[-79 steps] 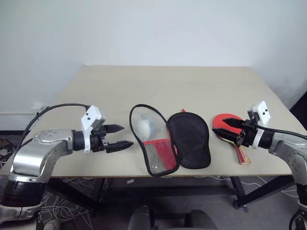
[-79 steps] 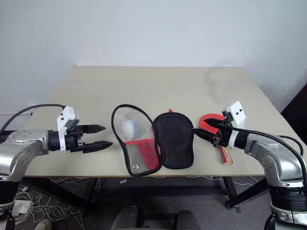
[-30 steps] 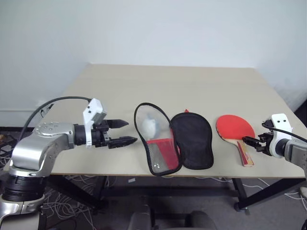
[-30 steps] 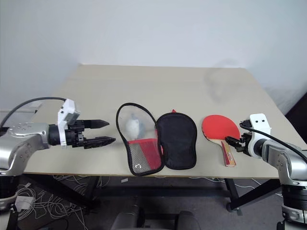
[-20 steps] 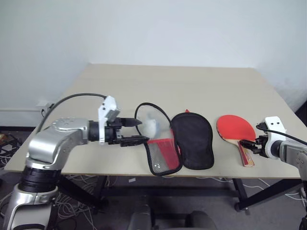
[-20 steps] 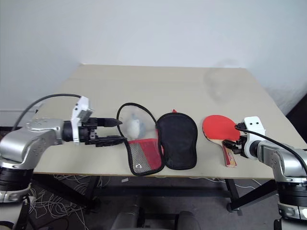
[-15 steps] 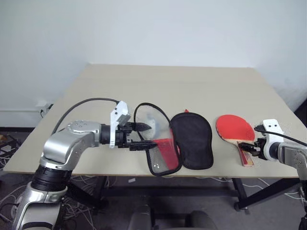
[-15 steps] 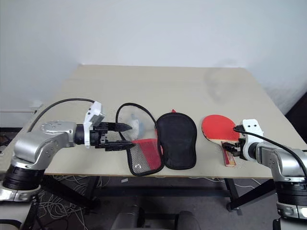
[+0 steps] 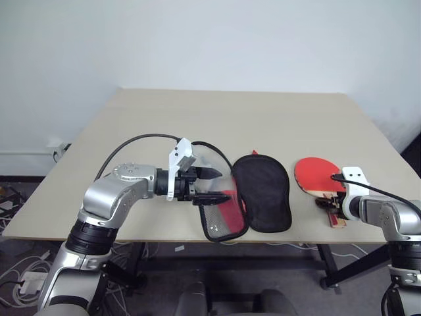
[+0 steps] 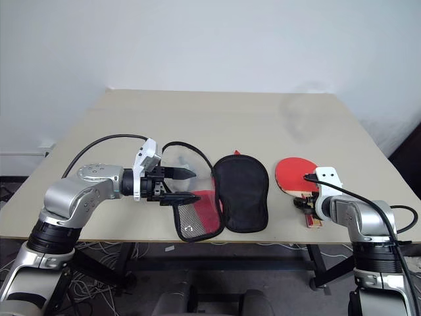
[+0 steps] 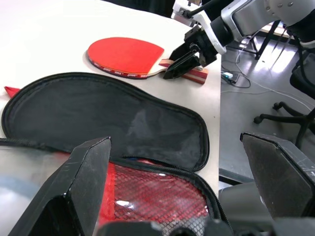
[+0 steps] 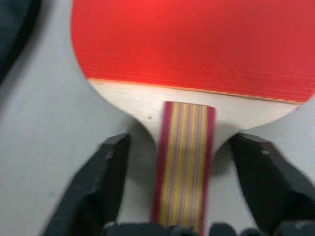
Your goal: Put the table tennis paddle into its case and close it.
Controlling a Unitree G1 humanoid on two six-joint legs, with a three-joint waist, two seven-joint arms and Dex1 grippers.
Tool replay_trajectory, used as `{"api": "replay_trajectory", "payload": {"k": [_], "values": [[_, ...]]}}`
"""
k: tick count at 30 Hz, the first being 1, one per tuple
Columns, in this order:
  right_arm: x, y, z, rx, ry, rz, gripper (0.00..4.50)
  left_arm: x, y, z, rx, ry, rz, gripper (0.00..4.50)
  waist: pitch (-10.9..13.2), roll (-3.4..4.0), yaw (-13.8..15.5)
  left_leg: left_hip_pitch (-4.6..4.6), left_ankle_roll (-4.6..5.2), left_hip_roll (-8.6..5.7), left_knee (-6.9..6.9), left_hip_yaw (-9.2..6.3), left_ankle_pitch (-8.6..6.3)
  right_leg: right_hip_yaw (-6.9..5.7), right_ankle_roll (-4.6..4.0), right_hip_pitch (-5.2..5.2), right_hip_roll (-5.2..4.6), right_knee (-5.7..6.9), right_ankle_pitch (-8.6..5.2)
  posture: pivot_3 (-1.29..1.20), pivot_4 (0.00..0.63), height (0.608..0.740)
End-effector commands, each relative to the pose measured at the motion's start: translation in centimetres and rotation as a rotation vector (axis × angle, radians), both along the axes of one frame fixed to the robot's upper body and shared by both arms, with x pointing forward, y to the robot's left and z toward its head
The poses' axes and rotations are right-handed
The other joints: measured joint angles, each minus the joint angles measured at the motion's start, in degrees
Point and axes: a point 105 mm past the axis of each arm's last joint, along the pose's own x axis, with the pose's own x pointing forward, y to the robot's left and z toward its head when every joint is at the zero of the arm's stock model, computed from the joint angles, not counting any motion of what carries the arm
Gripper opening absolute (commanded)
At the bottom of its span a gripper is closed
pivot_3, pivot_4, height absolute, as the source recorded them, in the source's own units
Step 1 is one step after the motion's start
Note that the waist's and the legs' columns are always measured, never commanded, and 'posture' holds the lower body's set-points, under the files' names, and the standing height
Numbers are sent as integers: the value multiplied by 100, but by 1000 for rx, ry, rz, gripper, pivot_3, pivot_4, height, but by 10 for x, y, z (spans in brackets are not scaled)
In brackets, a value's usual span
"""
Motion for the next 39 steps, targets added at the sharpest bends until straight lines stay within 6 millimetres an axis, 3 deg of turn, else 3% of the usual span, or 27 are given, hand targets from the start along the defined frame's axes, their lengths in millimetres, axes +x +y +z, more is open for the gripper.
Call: {"api": "replay_trajectory", "payload": {"k": [1,4,11,15,20,23,28,36,39], "values": [[2,-4,4,5,1,-26,1870,3,0,11,-4,-53,-6,4500,0,0,2,0,0,0,0,0,0,0,0,0,0,0,0,0,0,740],[1,-7,2,3,10,-39,1192,4,1,10,-2,-56,-1,4500,0,0,1,0,0,0,0,0,0,0,0,0,0,0,0,0,0,740],[9,-24,31,18,-76,-171,1192,11,8,13,-3,-66,30,4500,2,4,10,-1,0,0,0,1,0,0,0,0,-1,0,0,0,0,740],[12,-17,59,48,-149,-184,1192,16,17,12,7,-65,63,4500,5,11,23,-4,1,-1,0,3,1,0,0,-4,-3,0,1,0,0,740],[13,5,85,56,-197,-144,1192,18,22,11,14,-60,81,4500,5,16,9,-4,1,-1,-5,2,1,0,-4,-8,-2,2,3,0,0,740],[13,26,89,78,-215,-104,1192,20,24,10,19,-59,91,4500,4,17,5,-3,1,0,-7,2,1,0,-7,-9,-2,3,5,0,0,740],[14,60,84,156,-245,-75,1192,22,23,10,20,-61,94,4500,4,18,18,-5,1,0,-9,4,1,0,-17,-10,-3,3,11,0,0,740],[0,120,72,291,-248,40,1192,27,23,12,24,-68,98,4500,5,19,14,-7,0,1,-17,7,0,-1,-25,-13,-5,3,17,0,0,740],[-7,132,71,317,-247,70,1192,29,22,12,26,-68,96,4500,6,21,3,-7,0,1,-25,8,0,-2,-25,-16,-4,4,17,0,0,740]]}}
